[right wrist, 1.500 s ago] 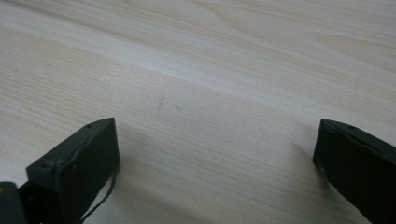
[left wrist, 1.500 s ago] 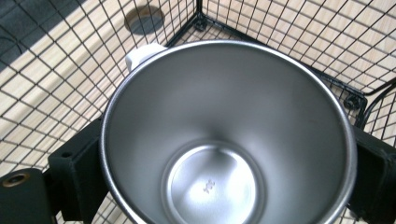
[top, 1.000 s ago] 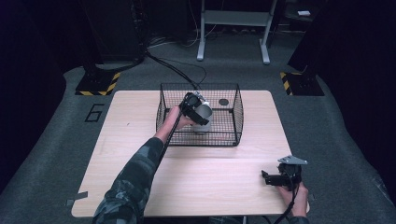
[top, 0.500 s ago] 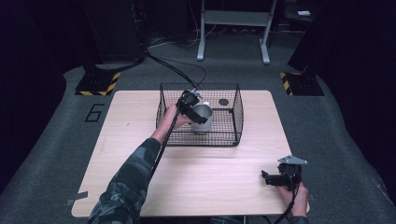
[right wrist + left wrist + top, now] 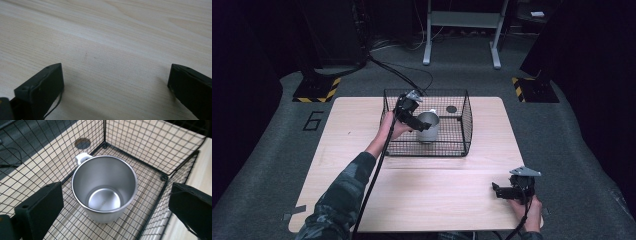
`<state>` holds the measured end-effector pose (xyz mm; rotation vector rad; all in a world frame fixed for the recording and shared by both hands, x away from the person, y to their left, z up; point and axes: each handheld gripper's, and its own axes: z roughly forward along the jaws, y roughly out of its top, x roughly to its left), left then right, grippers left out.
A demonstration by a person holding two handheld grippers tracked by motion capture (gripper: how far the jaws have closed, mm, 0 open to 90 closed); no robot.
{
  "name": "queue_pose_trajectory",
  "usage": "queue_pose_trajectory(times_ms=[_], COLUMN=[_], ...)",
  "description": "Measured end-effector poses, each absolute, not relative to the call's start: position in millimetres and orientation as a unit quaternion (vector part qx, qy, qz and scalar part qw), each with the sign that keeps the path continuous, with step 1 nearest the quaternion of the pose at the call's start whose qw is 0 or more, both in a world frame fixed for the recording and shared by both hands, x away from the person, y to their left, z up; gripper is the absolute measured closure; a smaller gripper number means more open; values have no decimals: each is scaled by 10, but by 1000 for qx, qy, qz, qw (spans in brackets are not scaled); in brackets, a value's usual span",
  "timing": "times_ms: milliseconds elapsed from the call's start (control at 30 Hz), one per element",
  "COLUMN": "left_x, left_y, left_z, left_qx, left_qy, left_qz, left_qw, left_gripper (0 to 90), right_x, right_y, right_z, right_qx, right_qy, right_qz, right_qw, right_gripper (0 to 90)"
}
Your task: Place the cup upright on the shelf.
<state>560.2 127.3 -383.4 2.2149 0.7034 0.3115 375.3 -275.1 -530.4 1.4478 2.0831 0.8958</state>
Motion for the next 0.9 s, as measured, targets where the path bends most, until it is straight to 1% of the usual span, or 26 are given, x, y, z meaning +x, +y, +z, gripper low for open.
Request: queue_pose_trajectory(times_ms=[533,667,800,900], left_x=[5017,4861,4710,4599], left_y=[1507,1591,1687,1752], left_z=[-3752,-3808,-3904,-3994], left_qx=[865,862,860,858], left_qy=[241,239,233,235], left_qz=[130,127,137,132], left_qw=[421,429,433,436], left_gripper=[0,1,1,1], right_x=[3753,3753,3752,3752], right_y=[-2751,-2751,-2750,-2750], right_z=[-5304,-5304,-5303,-5303], right_qx=[525,525,525,525], right_qy=[755,755,754,754], right_qz=[324,324,324,324], right_qw=[224,224,224,224], right_gripper=[0,0,0,0])
